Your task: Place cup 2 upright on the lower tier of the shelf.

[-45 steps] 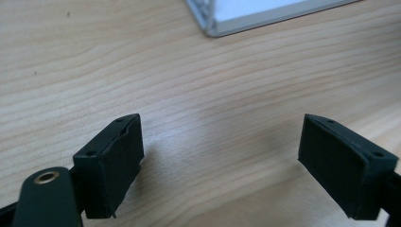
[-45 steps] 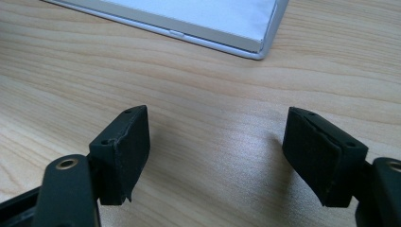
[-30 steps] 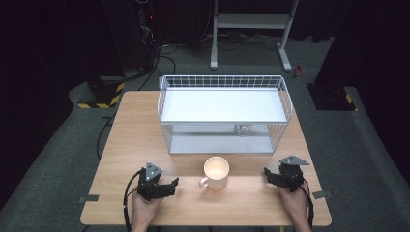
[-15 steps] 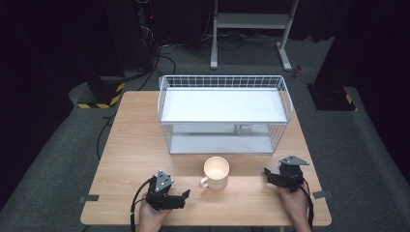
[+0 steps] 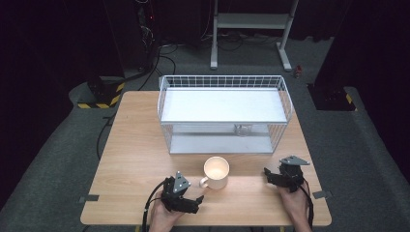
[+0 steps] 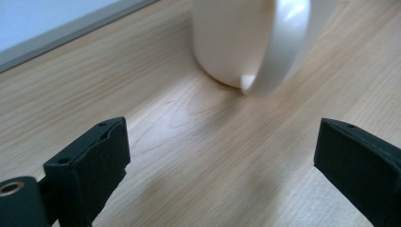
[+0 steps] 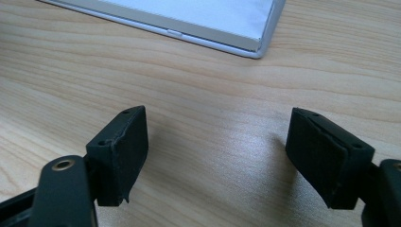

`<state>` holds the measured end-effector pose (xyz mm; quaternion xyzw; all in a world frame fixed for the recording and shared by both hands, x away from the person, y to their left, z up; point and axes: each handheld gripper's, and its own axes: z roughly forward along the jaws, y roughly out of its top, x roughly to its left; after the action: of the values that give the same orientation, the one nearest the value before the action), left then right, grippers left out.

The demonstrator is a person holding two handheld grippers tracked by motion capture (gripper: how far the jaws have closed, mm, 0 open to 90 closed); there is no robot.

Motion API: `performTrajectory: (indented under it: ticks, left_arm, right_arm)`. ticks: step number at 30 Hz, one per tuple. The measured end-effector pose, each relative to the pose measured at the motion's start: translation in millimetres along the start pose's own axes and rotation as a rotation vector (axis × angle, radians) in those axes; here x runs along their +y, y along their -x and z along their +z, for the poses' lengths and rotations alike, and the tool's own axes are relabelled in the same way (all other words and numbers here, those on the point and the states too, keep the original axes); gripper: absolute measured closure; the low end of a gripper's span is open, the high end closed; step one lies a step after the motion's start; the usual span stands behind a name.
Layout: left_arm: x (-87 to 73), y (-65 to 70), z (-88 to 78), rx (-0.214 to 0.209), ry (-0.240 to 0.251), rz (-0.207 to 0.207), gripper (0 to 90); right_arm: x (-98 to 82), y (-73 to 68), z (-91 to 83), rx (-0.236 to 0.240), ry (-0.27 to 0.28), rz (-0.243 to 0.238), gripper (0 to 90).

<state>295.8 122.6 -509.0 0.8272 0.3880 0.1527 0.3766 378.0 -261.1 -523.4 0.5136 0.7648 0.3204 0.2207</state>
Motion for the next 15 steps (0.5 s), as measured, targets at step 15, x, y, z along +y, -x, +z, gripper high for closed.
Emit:
performTrajectory:
  ticks: [15]
  left_arm:
    - [21.2, 14.8, 13.6, -0.01, 0.042, 0.019, 2.3]
  right_arm:
    - [-0.2, 0.5, 0.2, -0.008, -0.003, 0.001, 20.0]
